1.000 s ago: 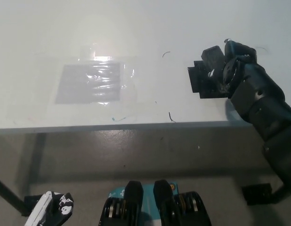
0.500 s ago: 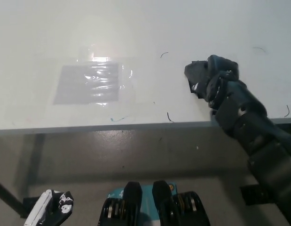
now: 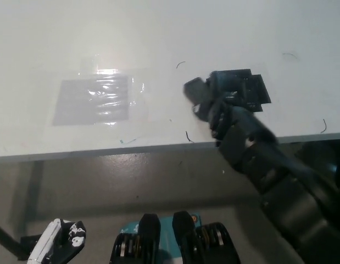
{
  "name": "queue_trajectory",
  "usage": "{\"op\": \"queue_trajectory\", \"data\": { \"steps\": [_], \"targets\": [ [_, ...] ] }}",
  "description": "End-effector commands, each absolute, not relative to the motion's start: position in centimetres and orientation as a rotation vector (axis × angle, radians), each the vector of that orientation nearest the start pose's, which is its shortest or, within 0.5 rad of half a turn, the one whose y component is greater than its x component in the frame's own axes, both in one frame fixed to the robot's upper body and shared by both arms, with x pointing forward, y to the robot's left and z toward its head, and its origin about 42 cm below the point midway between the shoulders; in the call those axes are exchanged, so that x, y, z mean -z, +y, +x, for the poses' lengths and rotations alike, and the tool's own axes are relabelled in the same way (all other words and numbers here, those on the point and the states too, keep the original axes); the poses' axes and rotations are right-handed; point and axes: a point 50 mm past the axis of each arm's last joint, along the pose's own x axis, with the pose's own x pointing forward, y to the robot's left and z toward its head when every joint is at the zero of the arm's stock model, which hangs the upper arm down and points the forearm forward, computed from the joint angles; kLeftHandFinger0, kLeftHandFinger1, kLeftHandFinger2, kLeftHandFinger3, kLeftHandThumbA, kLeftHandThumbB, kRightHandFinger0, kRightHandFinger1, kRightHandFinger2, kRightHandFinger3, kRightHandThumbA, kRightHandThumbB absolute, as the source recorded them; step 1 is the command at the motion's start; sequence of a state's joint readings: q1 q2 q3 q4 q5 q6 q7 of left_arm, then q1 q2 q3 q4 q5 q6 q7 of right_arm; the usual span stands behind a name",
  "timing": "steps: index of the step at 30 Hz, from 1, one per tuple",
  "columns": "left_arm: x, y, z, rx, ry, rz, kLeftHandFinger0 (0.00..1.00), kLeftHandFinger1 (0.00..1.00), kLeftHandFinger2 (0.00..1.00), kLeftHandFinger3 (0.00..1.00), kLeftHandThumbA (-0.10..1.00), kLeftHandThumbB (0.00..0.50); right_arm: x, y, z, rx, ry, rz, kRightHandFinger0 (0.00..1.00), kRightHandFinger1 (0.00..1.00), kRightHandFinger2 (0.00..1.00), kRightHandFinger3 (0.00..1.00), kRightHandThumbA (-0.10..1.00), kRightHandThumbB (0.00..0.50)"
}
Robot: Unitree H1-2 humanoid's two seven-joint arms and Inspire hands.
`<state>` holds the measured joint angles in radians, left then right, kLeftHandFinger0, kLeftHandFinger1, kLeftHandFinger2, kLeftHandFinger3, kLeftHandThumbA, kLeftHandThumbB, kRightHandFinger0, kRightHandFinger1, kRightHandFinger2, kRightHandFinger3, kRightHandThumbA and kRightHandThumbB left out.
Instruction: A whiteboard eraser is kept on the black marked spot on the table infront of the robot and the robot uses its right hand to swipe it back and forth on the table twice to clean it
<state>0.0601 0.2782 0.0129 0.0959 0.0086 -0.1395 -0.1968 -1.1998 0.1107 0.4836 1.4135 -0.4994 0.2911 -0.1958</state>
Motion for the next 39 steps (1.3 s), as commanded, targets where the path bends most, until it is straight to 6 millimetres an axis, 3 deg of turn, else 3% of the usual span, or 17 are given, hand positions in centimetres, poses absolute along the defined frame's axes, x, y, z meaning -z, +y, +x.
{"op": "queue_trajectory", "data": {
  "steps": [1, 4, 6, 7, 11, 14, 16, 19, 23, 24, 25, 26, 28, 29, 31, 33, 39],
  "targets": [
    [-8.9, 31.1, 26.3, 0.189, -0.002, 0.317, 0.00, 0.00, 0.00, 0.00, 0.05, 0.488, -23.9, 9.4, 48.9, -0.463, -0.007, -1.062, 0.00, 0.00, 0.01, 0.33, 0.48, 0.000],
    [-9.1, 31.1, 26.6, 0.187, -0.002, 0.323, 0.00, 0.00, 0.00, 0.00, 0.05, 0.489, -26.4, 11.5, 48.5, -0.482, -0.074, -1.060, 0.10, 0.25, 0.30, 0.39, 0.50, 0.000],
    [-9.4, 30.9, 26.8, 0.181, 0.010, 0.324, 0.00, 0.00, 0.00, 0.00, 0.03, 0.489, -27.4, 11.8, 48.7, -0.473, -0.107, -1.074, 0.07, 0.20, 0.32, 0.37, 0.42, 0.000],
    [-9.4, 30.9, 26.8, 0.186, 0.004, 0.320, 0.00, 0.00, 0.00, 0.00, 0.01, 0.482, -27.3, 11.4, 48.9, -0.467, -0.108, -1.086, 0.09, 0.23, 0.37, 0.56, 0.40, 0.000],
    [-9.4, 31.3, 26.9, 0.200, -0.011, 0.321, 0.00, 0.00, 0.00, 0.00, 0.02, 0.480, -25.8, 8.7, 50.1, -0.429, -0.050, -1.127, 0.09, 0.20, 0.31, 0.55, 0.43, 0.000],
    [-9.5, 31.4, 26.9, 0.202, -0.013, 0.320, 0.00, 0.00, 0.00, 0.00, 0.02, 0.483, -23.4, 4.5, 51.5, -0.380, 0.023, -1.146, 0.00, 0.06, 0.17, 0.31, 0.41, 0.000],
    [-9.6, 31.4, 27.0, 0.202, -0.016, 0.325, 0.00, 0.00, 0.00, 0.00, 0.02, 0.482, -22.4, 2.3, 52.1, -0.356, 0.067, -1.169, 0.00, 0.04, 0.16, 0.28, 0.37, 0.000],
    [-9.6, 31.4, 27.1, 0.194, -0.011, 0.323, 0.00, 0.00, 0.00, 0.00, 0.02, 0.481, -21.3, -1.4, 53.2, -0.315, 0.132, -1.205, 0.03, 0.11, 0.24, 0.38, 0.26, 0.000],
    [-9.5, 31.2, 27.2, 0.201, -0.019, 0.311, 0.00, 0.00, 0.00, 0.00, 0.01, 0.478, -20.3, -6.4, 54.3, -0.256, 0.190, -1.268, 0.01, 0.10, 0.23, 0.33, 0.37, 0.000],
    [-9.5, 31.1, 27.2, 0.201, -0.018, 0.315, 0.00, 0.00, 0.00, 0.00, 0.01, 0.479, -20.0, -7.6, 54.6, -0.241, 0.204, -1.274, 0.00, 0.10, 0.24, 0.38, 0.38, 0.000],
    [-9.4, 31.1, 27.2, 0.202, -0.018, 0.316, 0.00, 0.00, 0.00, 0.00, 0.02, 0.482, -19.9, -8.7, 54.8, -0.228, 0.219, -1.284, 0.10, 0.21, 0.35, 0.64, 0.38, 0.000],
    [-9.4, 31.1, 27.2, 0.203, -0.018, 0.316, 0.00, 0.00, 0.00, 0.00, 0.03, 0.483, -19.8, -10.5, 55.1, -0.207, 0.236, -1.308, 0.07, 0.16, 0.32, 0.70, 0.36, 0.000],
    [-9.4, 31.2, 27.1, 0.204, -0.014, 0.320, 0.00, 0.00, 0.00, 0.00, 0.04, 0.486, -19.4, -13.6, 55.4, -0.160, 0.258, -1.339, 0.00, 0.07, 0.24, 0.69, 0.32, 0.000],
    [-9.4, 31.1, 27.2, 0.203, -0.017, 0.321, 0.00, 0.00, 0.00, 0.00, 0.04, 0.486, -19.4, -15.2, 55.6, -0.140, 0.276, -1.346, 0.00, 0.05, 0.21, 0.57, 0.32, 0.014],
    [-9.4, 31.1, 27.1, 0.201, -0.020, 0.329, 0.00, 0.00, 0.00, 0.00, 0.04, 0.486, -19.4, -18.2, 55.8, -0.105, 0.322, -1.360, 0.00, 0.00, 0.17, 0.52, 0.32, 0.000],
    [-9.4, 31.2, 27.2, 0.199, -0.021, 0.324, 0.00, 0.00, 0.00, 0.00, 0.02, 0.487, -19.3, -23.0, 55.8, -0.048, 0.382, -1.393, 0.08, 0.12, 0.25, 0.72, 0.40, 0.000],
    [-9.5, 31.3, 27.3, 0.193, -0.012, 0.313, 0.00, 0.00, 0.00, 0.00, 0.02, 0.484, -18.8, -33.0, 54.2, 0.088, 0.505, -1.355, 0.18, 0.25, 0.36, 0.67, 0.53, 0.000]
  ]
}}
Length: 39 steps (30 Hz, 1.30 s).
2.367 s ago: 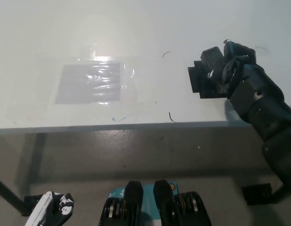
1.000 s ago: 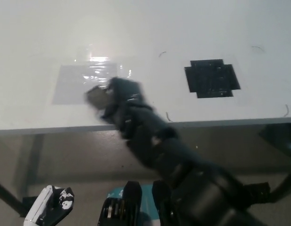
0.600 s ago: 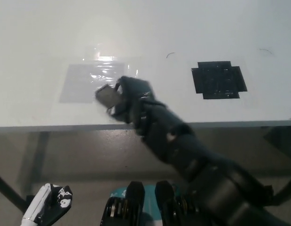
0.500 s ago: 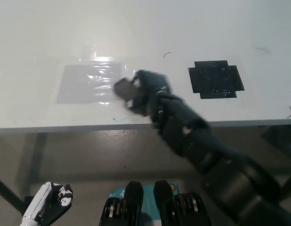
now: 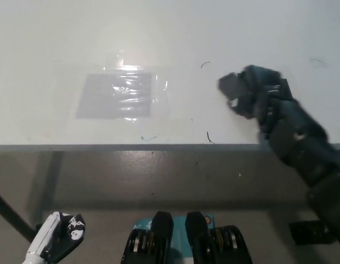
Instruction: A whiteboard eraser is kept on the black marked spot on the table infront of the robot and the robot uses its right hand to swipe it back and forth on the table twice to clean it
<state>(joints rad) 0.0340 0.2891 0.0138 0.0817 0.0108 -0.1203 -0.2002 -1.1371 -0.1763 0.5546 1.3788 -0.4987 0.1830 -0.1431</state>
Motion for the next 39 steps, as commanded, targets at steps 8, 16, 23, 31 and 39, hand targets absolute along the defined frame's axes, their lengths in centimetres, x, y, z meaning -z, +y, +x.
{"op": "queue_trajectory", "data": {
  "steps": [8, 16, 23, 31, 39],
  "targets": [
    [-9.1, 31.1, 27.0, 0.187, -0.003, 0.317, 0.00, 0.00, 0.00, 0.00, 0.02, 0.485, -19.0, -40.7, 52.0, 0.206, 0.569, -1.343, 0.40, 0.42, 0.50, 0.68, 0.45, 0.000],
    [-9.1, 31.0, 27.1, 0.181, 0.001, 0.303, 0.00, 0.00, 0.00, 0.00, 0.01, 0.486, -20.1, -42.7, 51.7, 0.232, 0.606, -1.364, 0.59, 0.72, 0.79, 0.94, 0.49, 0.000],
    [-9.1, 31.1, 27.1, 0.186, -0.010, 0.301, 0.00, 0.00, 0.00, 0.00, 0.01, 0.485, -20.1, -39.7, 52.8, 0.213, 0.578, -1.317, 0.41, 0.51, 0.57, 0.80, 0.42, 0.001],
    [-9.0, 31.1, 27.0, 0.179, -0.004, 0.289, 0.00, 0.00, 0.00, 0.00, 0.00, 0.486, -21.0, -29.3, 55.9, 0.052, 0.475, -1.308, 0.53, 0.67, 0.77, 1.00, 0.56, 0.000],
    [-9.3, 31.1, 27.2, 0.185, -0.013, 0.295, 0.00, 0.00, 0.00, 0.00, 0.01, 0.489, -22.0, -17.2, 56.8, -0.091, 0.320, -1.259, 0.00, 0.00, 0.04, 0.48, 0.42, 0.000]
  ]
}}
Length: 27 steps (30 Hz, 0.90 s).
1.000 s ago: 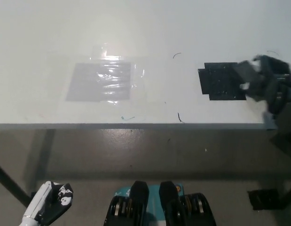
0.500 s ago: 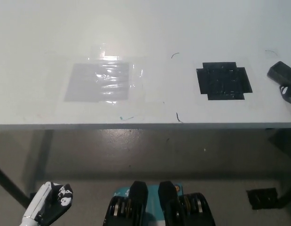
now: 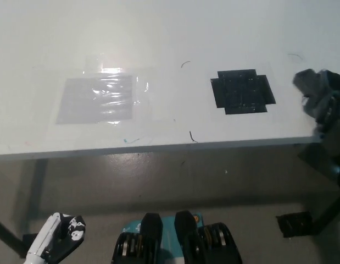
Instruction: A whiteboard eraser is kept on the black marked spot on the table infront of the robot and the robot uses its right hand to swipe it back and forth on the table twice to clean it
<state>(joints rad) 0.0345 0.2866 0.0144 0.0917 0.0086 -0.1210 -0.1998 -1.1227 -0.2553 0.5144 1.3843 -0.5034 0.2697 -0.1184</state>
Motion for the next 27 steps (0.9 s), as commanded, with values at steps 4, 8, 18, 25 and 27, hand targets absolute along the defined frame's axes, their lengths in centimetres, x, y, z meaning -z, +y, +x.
{"op": "queue_trajectory", "data": {
  "steps": [4, 8, 18, 25, 27],
  "targets": [
    [-9.4, 31.2, 27.4, 0.186, -0.013, 0.309, 0.00, 0.00, 0.00, 0.00, 0.01, 0.482, -22.6, -12.9, 56.6, -0.159, 0.238, -1.227, 0.00, 0.00, 0.01, 0.39, 0.31, 0.000],
    [-9.5, 31.3, 27.3, 0.186, -0.017, 0.322, 0.00, 0.00, 0.00, 0.00, 0.02, 0.483, -22.7, -11.0, 56.3, -0.177, 0.205, -1.225, 0.14, 0.36, 0.50, 0.82, 0.33, 0.000],
    [-9.3, 31.3, 27.0, 0.183, -0.007, 0.305, 0.00, 0.00, 0.00, 0.00, 0.02, 0.489, -21.5, -12.6, 56.1, -0.167, 0.236, -1.226, 0.06, 0.33, 0.61, 0.61, 0.28, 0.000],
    [-9.3, 31.2, 27.0, 0.179, -0.002, 0.307, 0.00, 0.00, 0.00, 0.00, 0.02, 0.486, -20.4, -15.8, 56.1, -0.136, 0.302, -1.336, 0.00, 0.02, 0.21, 0.53, 0.29, 0.000],
    [-9.3, 31.3, 27.0, 0.180, -0.004, 0.308, 0.00, 0.00, 0.00, 0.00, 0.01, 0.488, -20.0, -17.3, 55.9, -0.092, 0.365, -1.404, 0.15, 0.22, 0.39, 0.64, 0.23, 0.003]
  ]
}}
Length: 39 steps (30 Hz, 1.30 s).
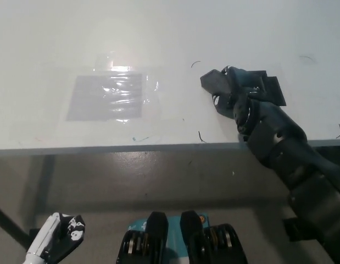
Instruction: A whiteboard eraser is kept on the black marked spot on the table infront of the robot and the robot uses its right hand to swipe it back and forth on the table twice to clean it
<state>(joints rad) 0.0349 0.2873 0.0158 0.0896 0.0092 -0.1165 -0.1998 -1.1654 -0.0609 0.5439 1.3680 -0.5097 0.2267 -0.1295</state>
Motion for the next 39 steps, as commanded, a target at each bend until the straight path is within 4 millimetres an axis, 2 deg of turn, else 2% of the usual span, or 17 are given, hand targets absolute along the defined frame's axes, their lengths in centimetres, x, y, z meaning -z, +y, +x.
{"op": "queue_trajectory", "data": {
  "steps": [1, 2, 4, 6, 7, 8, 9, 10, 11, 13, 18, 21, 27, 31, 36, 37, 39],
  "targets": [
    [-9.4, 31.4, 27.0, 0.179, -0.006, 0.310, 0.00, 0.00, 0.00, 0.00, 0.01, 0.487, -19.9, -17.7, 55.9, -0.075, 0.370, -1.449, 0.20, 0.23, 0.39, 0.65, 0.40, 0.031],
    [-9.5, 31.5, 27.0, 0.178, -0.010, 0.310, 0.00, 0.00, 0.00, 0.00, 0.01, 0.486, -19.9, -18.3, 55.8, -0.046, 0.377, -1.536, 0.29, 0.34, 0.49, 0.72, 0.44, 0.040],
    [-9.5, 31.8, 27.0, 0.176, -0.020, 0.312, 0.00, 0.00, 0.00, 0.00, 0.01, 0.485, -20.1, -19.3, 55.8, 0.016, 0.413, -1.681, 0.20, 0.26, 0.39, 0.80, 0.49, 0.050],
    [-9.4, 31.8, 27.0, 0.172, -0.018, 0.315, 0.00, 0.00, 0.00, 0.00, 0.00, 0.489, -20.5, -19.8, 55.9, 0.066, 0.416, -1.728, 0.29, 0.36, 0.51, 0.87, 0.52, 0.071],
    [-9.4, 31.8, 27.0, 0.172, -0.017, 0.310, 0.00, 0.00, 0.00, 0.00, 0.00, 0.488, -20.9, -19.8, 56.1, 0.076, 0.415, -1.743, 0.46, 0.57, 0.73, 1.00, 0.68, 0.060],
    [-9.3, 31.8, 27.0, 0.171, -0.015, 0.310, 0.00, 0.00, 0.00, 0.00, 0.00, 0.488, -21.6, -19.6, 56.3, 0.103, 0.382, -1.766, 0.62, 0.76, 0.94, 1.00, 0.90, 0.146],
    [-9.3, 31.8, 26.9, 0.171, -0.014, 0.310, 0.00, 0.00, 0.00, 0.00, 0.01, 0.487, -22.1, -19.3, 56.5, 0.123, 0.358, -1.765, 0.90, 1.00, 1.00, 1.00, 1.00, 0.290],
    [-9.3, 31.8, 26.9, 0.172, -0.015, 0.313, 0.00, 0.00, 0.00, 0.00, 0.01, 0.484, -23.2, -18.7, 56.8, 0.151, 0.333, -1.711, 1.00, 1.00, 1.00, 1.00, 1.00, 0.368],
    [-9.3, 31.8, 26.9, 0.172, -0.015, 0.313, 0.00, 0.00, 0.00, 0.00, 0.02, 0.480, -24.1, -18.2, 57.1, 0.158, 0.317, -1.673, 1.00, 1.00, 1.00, 1.00, 1.00, 0.437],
    [-9.2, 31.7, 26.9, 0.174, -0.012, 0.308, 0.00, 0.00, 0.00, 0.00, 0.02, 0.482, -27.7, -16.6, 58.2, 0.163, 0.240, -1.568, 1.00, 1.00, 1.00, 1.00, 1.00, 0.485],
    [-9.3, 31.6, 27.1, 0.170, -0.017, 0.305, 0.00, 0.00, 0.00, 0.00, 0.01, 0.480, -33.8, -14.7, 57.8, 0.121, 0.011, -1.265, 1.00, 1.00, 1.00, 1.00, 1.00, 0.500],
    [-9.4, 31.5, 27.1, 0.174, -0.008, 0.310, 0.00, 0.00, 0.00, 0.00, 0.02, 0.485, -38.8, -14.6, 55.6, 0.062, -0.183, -1.032, 1.00, 1.00, 1.00, 1.00, 1.00, 0.500],
    [-9.6, 31.7, 27.3, 0.179, -0.019, 0.317, 0.00, 0.00, 0.00, 0.00, 0.01, 0.479, -51.0, -16.8, 47.3, 0.027, -0.663, -0.558, 1.00, 1.00, 1.00, 1.00, 1.00, 0.469],
    [-9.6, 31.7, 27.4, 0.182, -0.017, 0.323, 0.00, 0.00, 0.00, 0.00, 0.01, 0.481, -56.2, -19.9, 39.8, 0.106, -0.969, -0.345, 1.00, 1.00, 1.00, 1.00, 1.00, 0.480],
    [-9.4, 31.8, 27.3, 0.190, -0.002, 0.324, 0.00, 0.00, 0.00, 0.00, 0.02, 0.481, -55.6, -23.3, 30.5, 0.129, -1.314, -0.166, 1.00, 1.00, 1.00, 1.00, 1.00, 0.387],
    [-9.3, 31.9, 27.2, 0.190, 0.000, 0.323, 0.00, 0.00, 0.00, 0.00, 0.02, 0.481, -54.6, -23.4, 28.5, 0.122, -1.369, -0.156, 1.00, 1.00, 1.00, 1.00, 1.00, 0.333],
    [-9.0, 31.8, 27.1, 0.191, 0.010, 0.313, 0.00, 0.00, 0.00, 0.00, 0.01, 0.482, -49.9, -23.7, 23.5, 0.012, -1.502, -0.069, 1.00, 1.00, 1.00, 1.00, 0.99, 0.341]
  ]
}}
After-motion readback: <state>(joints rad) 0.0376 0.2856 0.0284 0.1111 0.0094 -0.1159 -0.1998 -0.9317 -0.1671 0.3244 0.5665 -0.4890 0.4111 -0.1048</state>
